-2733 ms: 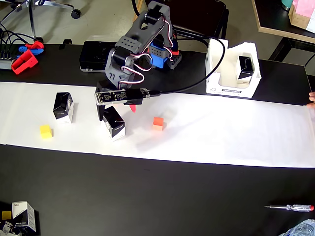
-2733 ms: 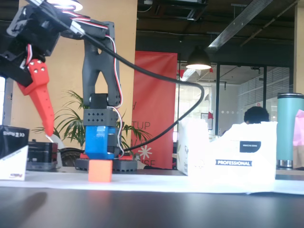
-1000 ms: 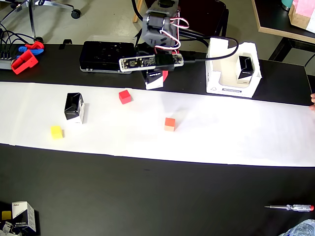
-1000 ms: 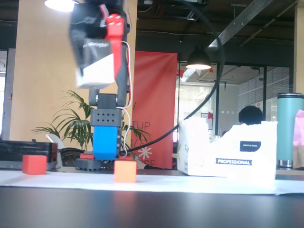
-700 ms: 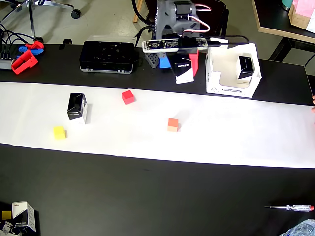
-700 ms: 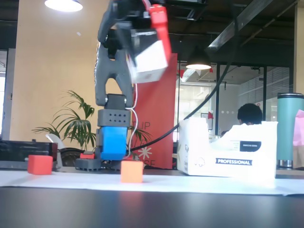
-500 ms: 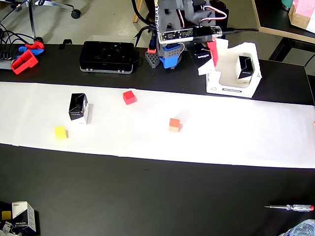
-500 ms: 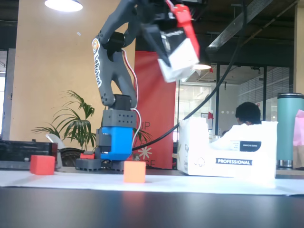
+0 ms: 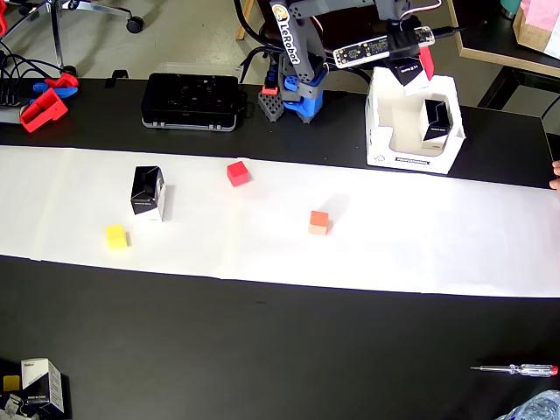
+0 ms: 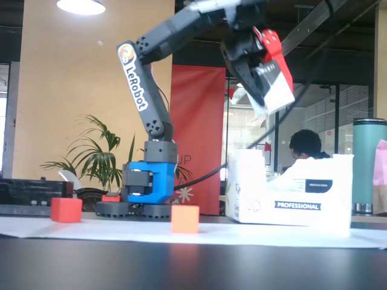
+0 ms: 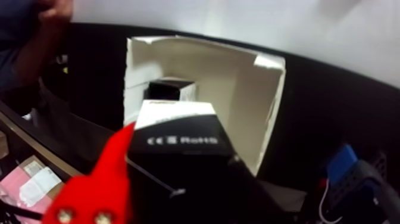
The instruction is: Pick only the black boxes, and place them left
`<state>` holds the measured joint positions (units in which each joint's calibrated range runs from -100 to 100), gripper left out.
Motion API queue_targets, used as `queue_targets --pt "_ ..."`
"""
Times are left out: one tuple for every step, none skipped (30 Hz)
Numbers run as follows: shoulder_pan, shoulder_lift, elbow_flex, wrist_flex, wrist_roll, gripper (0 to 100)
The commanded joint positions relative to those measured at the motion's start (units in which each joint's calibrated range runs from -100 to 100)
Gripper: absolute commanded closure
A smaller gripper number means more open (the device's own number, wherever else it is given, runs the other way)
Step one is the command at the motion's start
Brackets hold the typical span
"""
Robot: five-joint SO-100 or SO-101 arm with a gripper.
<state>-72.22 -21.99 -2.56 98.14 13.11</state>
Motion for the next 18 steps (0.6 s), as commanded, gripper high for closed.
queue_targets --pt "-4.83 4.96 -4.27 -1.16 -3.11 90" --pt "-5.35 7.17 -5.77 -1.16 -3.32 90" --pt "-5.69 9.14 -7.28 -1.16 -3.43 90" --pt "-6.13 11.44 -8.97 -1.16 -3.43 90" --pt "-6.73 13.81 -10.56 -1.16 -3.43 90" --pt "-7.08 16.1 -12.16 -1.08 -3.43 90" --pt "-7.34 18.31 -13.4 -1.08 -3.43 90" --pt "-7.69 20.29 -14.37 -1.08 -3.43 90" --pt "-8.03 22.1 -15.17 -1.08 -3.43 90" --pt "-8.29 23.84 -15.61 -1.08 -3.38 90" --pt "-8.64 25.26 -15.44 -1.08 -3.17 90" --pt "-8.98 26.53 -15.26 -1.08 -3.17 90" --pt "-9.33 27.64 -15.08 -1.08 -3.17 90" --pt "-9.42 28.35 -14.64 -1.16 -3.06 90" --pt "-9.5 28.66 -13.93 -1.32 -3.06 90" --pt "-9.68 28.74 -12.87 -2.12 -3.01 90" --pt "-9.68 28.74 -11.36 -3.07 -2.96 90" --pt "-9.68 28.66 -9.59 -4.26 -2.9 89"
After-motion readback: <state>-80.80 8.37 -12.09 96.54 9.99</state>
